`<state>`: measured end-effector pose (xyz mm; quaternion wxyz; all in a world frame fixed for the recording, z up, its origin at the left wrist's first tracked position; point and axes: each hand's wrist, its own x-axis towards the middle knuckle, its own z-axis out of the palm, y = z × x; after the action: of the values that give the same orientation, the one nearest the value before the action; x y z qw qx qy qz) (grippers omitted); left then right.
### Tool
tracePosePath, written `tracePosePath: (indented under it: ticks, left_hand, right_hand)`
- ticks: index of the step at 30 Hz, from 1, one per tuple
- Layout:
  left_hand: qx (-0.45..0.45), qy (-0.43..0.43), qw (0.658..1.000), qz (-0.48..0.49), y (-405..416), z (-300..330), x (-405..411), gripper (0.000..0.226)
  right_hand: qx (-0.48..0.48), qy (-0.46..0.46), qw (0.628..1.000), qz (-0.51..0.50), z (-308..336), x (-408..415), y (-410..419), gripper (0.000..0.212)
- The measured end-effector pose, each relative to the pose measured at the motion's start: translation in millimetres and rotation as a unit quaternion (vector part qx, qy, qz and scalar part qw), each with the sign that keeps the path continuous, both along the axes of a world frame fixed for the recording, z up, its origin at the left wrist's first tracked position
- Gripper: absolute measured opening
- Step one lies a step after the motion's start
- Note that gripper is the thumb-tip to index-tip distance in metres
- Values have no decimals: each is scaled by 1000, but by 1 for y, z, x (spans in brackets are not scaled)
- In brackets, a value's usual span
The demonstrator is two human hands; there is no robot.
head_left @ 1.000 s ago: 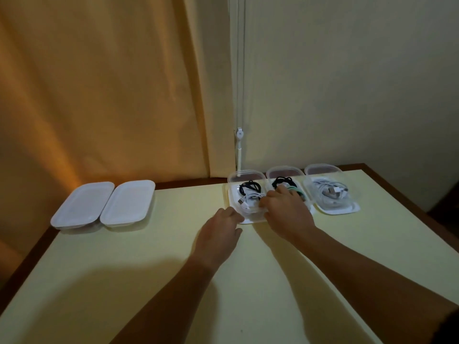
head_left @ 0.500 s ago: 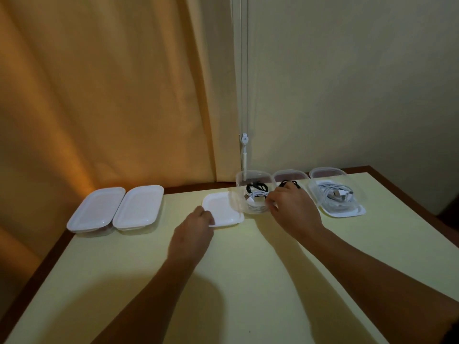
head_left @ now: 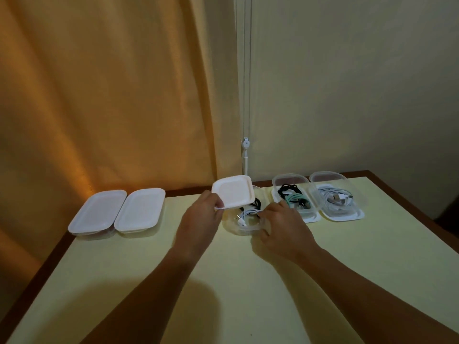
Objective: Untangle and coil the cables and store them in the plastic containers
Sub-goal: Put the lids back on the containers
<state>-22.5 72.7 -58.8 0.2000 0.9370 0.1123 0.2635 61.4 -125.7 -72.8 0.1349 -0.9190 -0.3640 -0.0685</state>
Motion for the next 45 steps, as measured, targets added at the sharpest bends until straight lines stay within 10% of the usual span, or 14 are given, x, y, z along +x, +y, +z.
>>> tracePosePath:
  ticks: [6, 21, 26, 45]
  left_hand:
    - [54, 39, 997, -38, -24, -15, 6, 8]
    - [-68, -4, 997, 28, -26, -17, 30, 29]
    - [-55, 131, 989, 42, -33, -26, 43, 49]
    - [-21, 170, 981, 87, -40, -44, 43, 81]
  right_hand:
    - [162, 101, 974, -120, 16, 4, -7, 44]
    - [-28, 68, 997, -23, -5, 36, 10, 36]
    - [-11, 72, 997, -39, -6, 29, 12, 37]
    - [107, 151, 980, -80, -8, 9, 18, 49]
